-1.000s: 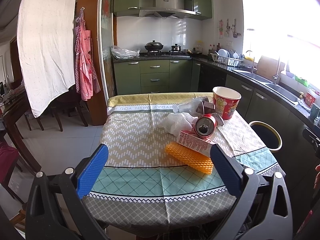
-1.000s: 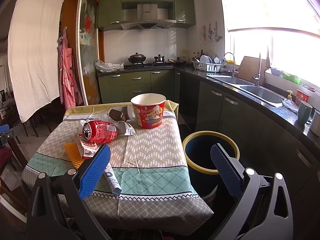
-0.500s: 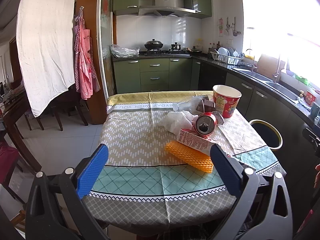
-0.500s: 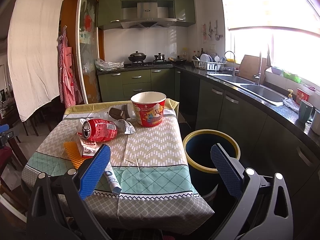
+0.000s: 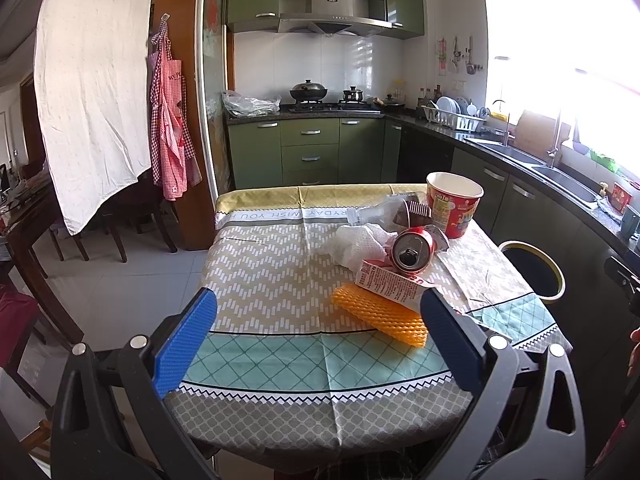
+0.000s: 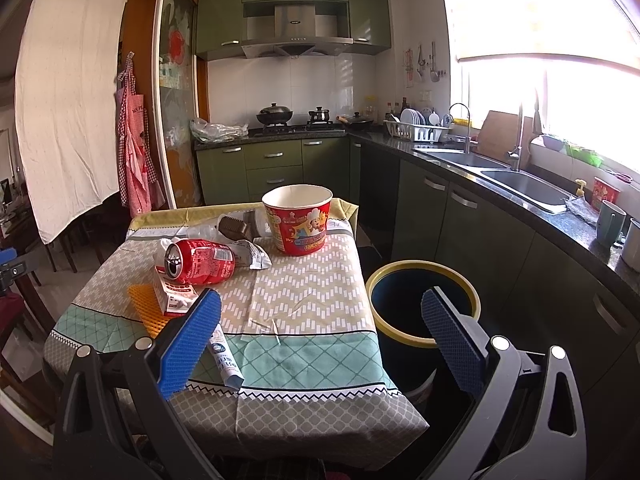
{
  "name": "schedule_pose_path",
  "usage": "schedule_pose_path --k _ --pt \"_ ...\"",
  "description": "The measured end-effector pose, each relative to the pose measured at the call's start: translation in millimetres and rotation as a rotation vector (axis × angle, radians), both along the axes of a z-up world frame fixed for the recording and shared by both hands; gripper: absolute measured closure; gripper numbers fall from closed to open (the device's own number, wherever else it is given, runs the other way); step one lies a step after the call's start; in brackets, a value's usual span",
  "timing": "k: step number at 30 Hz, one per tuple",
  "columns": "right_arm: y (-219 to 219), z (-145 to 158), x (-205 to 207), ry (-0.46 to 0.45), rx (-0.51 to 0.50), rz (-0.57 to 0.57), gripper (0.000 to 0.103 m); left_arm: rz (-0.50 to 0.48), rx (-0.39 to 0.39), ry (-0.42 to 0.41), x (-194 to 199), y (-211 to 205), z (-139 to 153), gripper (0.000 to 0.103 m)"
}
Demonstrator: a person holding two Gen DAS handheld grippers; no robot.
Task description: Collect trash
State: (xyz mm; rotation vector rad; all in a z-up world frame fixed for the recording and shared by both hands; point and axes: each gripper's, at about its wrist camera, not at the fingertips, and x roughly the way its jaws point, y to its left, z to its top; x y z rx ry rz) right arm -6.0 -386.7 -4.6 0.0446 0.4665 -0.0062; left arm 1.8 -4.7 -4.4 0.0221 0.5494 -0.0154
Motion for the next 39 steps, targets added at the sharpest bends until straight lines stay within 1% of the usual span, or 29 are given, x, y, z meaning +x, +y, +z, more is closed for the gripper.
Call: schedule_pose_path --k 15,29,35,39 --pt "-3.0 -0.1 0.4 0.004 -0.001 -0.007 0.004 -0.002 0.002 0.006 -0.7 -0.8 -1.2 0.006" --pt "-4.5 -6.4 4.6 0.015 -0.001 -0.006 0.004 -0.004 0.001 0.014 2.6 0.1 -3.7 0.006" --pt "-4.9 -13.4 14.7 0.041 -0.005 -0.008 0.004 -0.011 0.005 0.048 13.9 0.8 -9.1 0.006" --pt "-11.8 -17.0 32.1 0.06 0.007 -0.005 0.004 -0.025 0.027 0.077 29.0 -4.1 -14.1 0.006"
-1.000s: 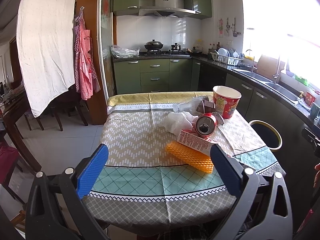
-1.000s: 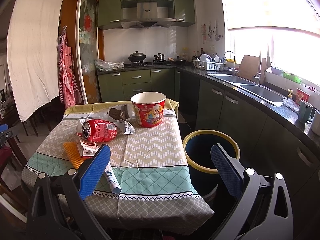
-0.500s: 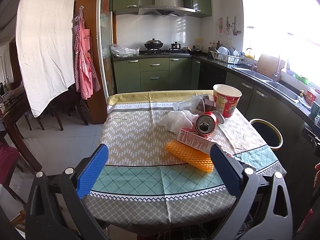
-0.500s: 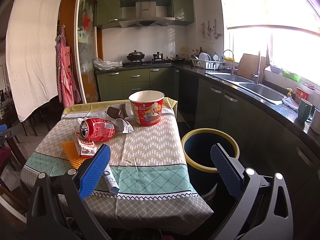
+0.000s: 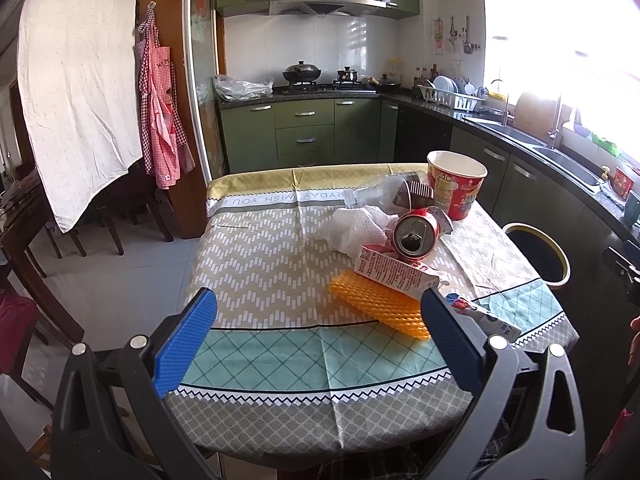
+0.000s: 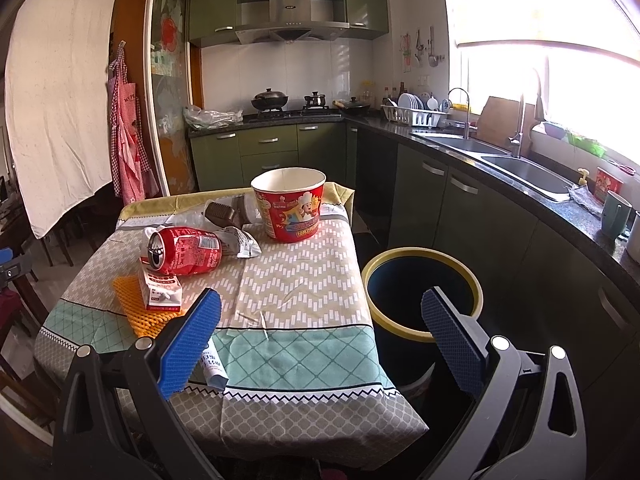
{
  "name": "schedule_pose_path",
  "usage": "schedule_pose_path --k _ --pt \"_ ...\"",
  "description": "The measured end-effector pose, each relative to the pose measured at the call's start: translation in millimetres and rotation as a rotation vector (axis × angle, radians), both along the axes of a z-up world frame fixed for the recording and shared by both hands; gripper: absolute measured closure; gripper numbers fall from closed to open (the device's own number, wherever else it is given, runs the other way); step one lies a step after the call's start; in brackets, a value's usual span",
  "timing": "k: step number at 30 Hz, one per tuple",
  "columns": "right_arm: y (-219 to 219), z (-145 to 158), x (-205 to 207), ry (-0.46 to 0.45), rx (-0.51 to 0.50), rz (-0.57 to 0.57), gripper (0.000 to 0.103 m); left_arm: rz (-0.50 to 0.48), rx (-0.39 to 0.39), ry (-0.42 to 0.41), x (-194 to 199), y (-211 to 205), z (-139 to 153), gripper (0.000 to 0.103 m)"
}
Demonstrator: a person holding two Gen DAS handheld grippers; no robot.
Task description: Collect trash
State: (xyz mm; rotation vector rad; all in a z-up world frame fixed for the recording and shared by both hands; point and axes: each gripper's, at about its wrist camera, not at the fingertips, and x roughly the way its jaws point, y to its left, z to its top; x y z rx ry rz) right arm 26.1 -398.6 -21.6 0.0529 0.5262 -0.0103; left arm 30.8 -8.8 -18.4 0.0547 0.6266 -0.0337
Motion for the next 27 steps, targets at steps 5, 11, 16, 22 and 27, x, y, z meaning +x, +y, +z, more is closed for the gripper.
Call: schedule_pose_path --k 5,11,16,22,27 --pt "-8.9 7.4 32.9 0.003 0.013 0.033 0.004 -0.042 0.005 0.053 29.4 -10.4 -3.7 0.006" --pt "-15.7 25.5 101.3 0.068 -0.023 0.084 0.004 -0.098 0.003 0.093 72.9 -24.2 3.3 0.006" --pt "-14.8 51.0 169.8 0.138 -0.034 0.154 0.004 -0.161 -0.042 0.134 117.2 -36.7 17.3 0.006" --pt "-11.6 62.9 258.8 0.264 0.005 0.217 0.009 -0.219 -0.063 0.199 174.9 -61.3 27.5 0.006" --pt "-11.9 52.3 328.5 0.405 0.051 0.233 0.026 -0.229 -0.081 0.3 225.2 -73.9 20.1 0.006"
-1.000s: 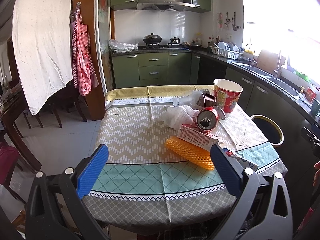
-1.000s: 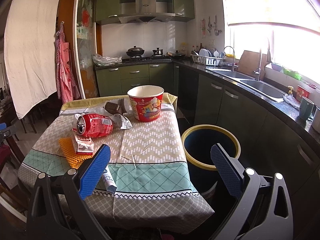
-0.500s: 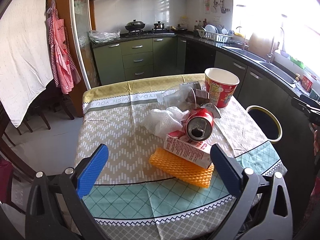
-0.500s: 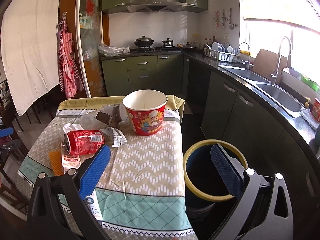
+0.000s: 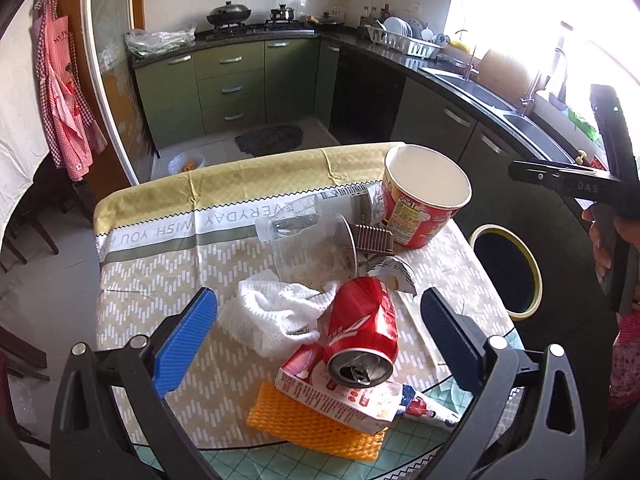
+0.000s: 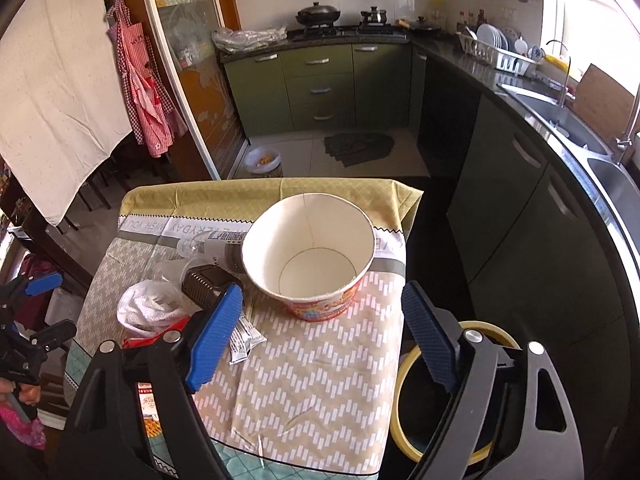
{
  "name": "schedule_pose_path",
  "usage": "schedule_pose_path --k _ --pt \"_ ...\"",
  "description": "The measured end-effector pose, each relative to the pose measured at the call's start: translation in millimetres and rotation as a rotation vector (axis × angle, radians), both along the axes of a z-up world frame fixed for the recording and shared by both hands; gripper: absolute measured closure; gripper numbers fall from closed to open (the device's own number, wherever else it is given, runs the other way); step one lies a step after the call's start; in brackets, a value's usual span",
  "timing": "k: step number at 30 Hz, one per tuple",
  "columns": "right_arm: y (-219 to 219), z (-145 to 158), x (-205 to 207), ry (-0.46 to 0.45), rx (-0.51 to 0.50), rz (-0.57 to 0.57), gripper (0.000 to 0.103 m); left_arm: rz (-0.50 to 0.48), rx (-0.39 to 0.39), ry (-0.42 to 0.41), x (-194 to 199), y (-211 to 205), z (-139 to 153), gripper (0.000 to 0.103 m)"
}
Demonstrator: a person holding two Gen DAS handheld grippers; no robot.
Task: Collect trash
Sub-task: 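Move right tool to the paper bucket rim while left tool reaches the brown plastic tray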
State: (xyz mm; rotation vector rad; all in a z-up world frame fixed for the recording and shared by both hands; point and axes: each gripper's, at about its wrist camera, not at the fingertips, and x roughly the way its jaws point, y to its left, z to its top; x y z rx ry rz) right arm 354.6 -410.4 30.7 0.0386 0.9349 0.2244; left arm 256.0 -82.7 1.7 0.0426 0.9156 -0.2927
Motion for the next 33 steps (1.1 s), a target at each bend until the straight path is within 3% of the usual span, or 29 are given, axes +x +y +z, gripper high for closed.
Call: schedule_pose_path --k 6,12,21,28,30,33 --pt "0.4 -21.4 58.4 0.114 0.011 -0.003 0.045 -0.009 0.009 0.108 49.5 -9.5 -18.0 0.006" --pt "-0.5 -34.8 87.2 0.161 0.006 -0.003 0.046 0.006 0.02 0.251 71.5 -20.4 -47.5 0.006" --pt "-0.5 -48.4 100.6 0.181 -0.004 -0.003 0.046 0.066 0.068 0.324 91.7 -38.4 -77.3 0.006" --pt "-0.1 -57.7 107.5 0.199 -0.03 0.0 0.046 0.141 0.016 0.371 109.2 -29.6 -93.8 0.006" --pt "0.2 -61.4 108.8 0.208 -0.033 0.003 0.046 0.147 0.012 0.374 110.5 -28.7 -98.0 0.01" --pt "1.4 -64.8 110.4 0.217 -0.034 0.004 0.046 0.15 0.0 0.392 111.1 -27.3 -104.0 0.025"
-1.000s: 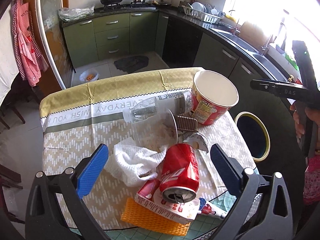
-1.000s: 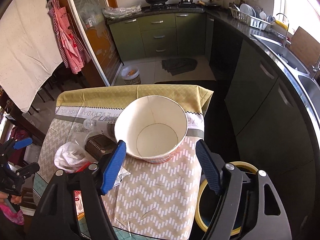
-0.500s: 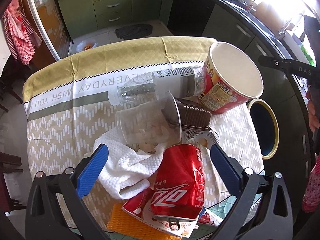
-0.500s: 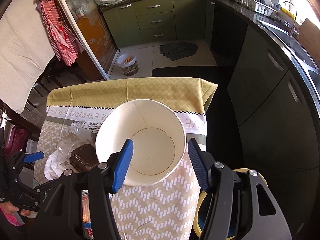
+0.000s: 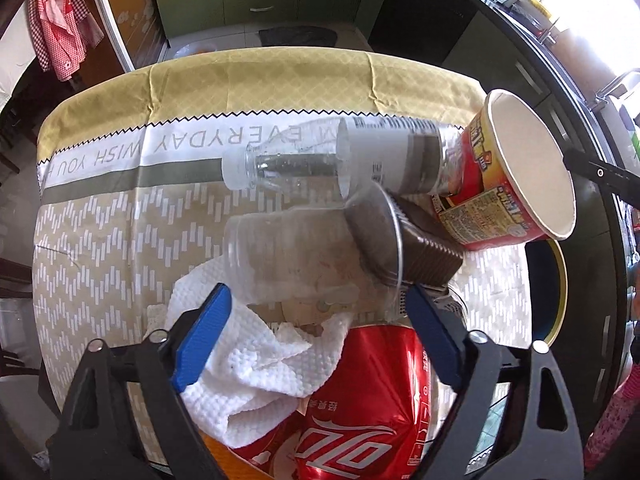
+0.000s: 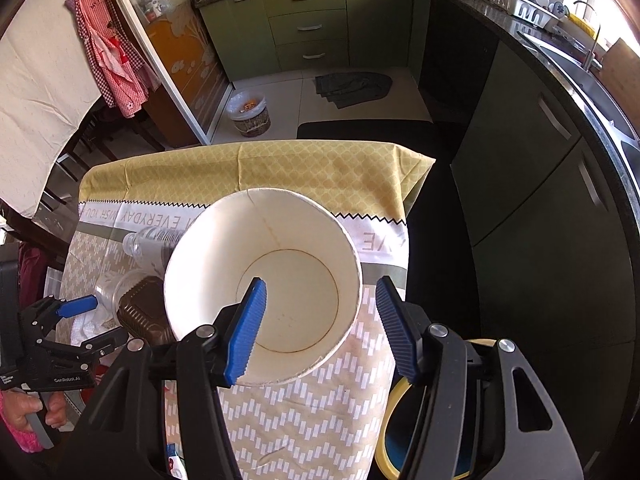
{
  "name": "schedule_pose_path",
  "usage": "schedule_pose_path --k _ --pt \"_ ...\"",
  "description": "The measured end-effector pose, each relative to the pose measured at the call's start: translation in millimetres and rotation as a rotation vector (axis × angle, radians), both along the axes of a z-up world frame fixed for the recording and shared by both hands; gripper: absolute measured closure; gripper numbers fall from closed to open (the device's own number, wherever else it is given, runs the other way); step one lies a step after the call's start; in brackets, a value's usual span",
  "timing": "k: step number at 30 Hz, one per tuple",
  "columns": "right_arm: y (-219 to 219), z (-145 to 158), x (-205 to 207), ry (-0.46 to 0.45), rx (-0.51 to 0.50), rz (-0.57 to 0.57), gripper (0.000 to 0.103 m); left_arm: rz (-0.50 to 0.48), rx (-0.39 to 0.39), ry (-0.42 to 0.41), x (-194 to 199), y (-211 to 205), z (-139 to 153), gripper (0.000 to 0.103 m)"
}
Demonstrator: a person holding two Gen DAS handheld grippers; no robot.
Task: Collect trash
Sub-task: 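Move right tool to the paper bucket rim while left tool reaches the brown plastic tray, then close right tool on the bucket rim while left tool closes on the brown tray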
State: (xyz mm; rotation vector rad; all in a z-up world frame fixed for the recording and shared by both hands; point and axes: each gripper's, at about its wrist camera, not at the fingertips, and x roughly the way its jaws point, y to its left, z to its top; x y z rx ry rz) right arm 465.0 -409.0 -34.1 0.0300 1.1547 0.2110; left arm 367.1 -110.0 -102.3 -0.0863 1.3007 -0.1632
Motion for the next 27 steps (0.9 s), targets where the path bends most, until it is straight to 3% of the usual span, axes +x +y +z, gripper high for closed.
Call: schedule_pose_path --k 2,6,9,10,13,14,17,27 --pt "-0.3 -1.0 0.0 0.003 -0.001 0.0 0.046 0.002 -0.009 0.016 0.1 0.2 -3.6 0.043" --pt "-0.6 -2.4 0.2 0.01 -0.006 0.001 0.047 0.004 -0.011 0.022 -2.3 3.0 -7.1 0.053" --pt "0.3 -5.8 2.7 0.028 -0.003 0.001 0.047 0.007 -0.002 0.025 -4.0 6.1 -8.5 0.053" --pt "0.5 -6.9 3.0 0.03 0.0 0.001 0.047 0.002 0.005 0.024 -5.2 6.2 -7.7 0.051" --pt "0.7 -6.4 3.3 0.028 0.007 0.003 0.047 0.005 0.029 -0.012 -8.6 9.5 3.1 0.021" --pt "0.1 -5.8 3.5 0.026 0.009 0.001 0.047 0.008 0.034 -0.029 -8.5 13.1 9.5 0.018" --pt "-0.6 -3.8 3.8 0.021 0.012 0.001 0.047 0.021 0.031 -0.057 -3.5 15.8 19.3 0.012" --pt "-2.6 -1.0 9.5 0.013 -0.006 -0.002 0.047 0.044 0.076 -0.071 42.9 1.7 15.8 0.012"
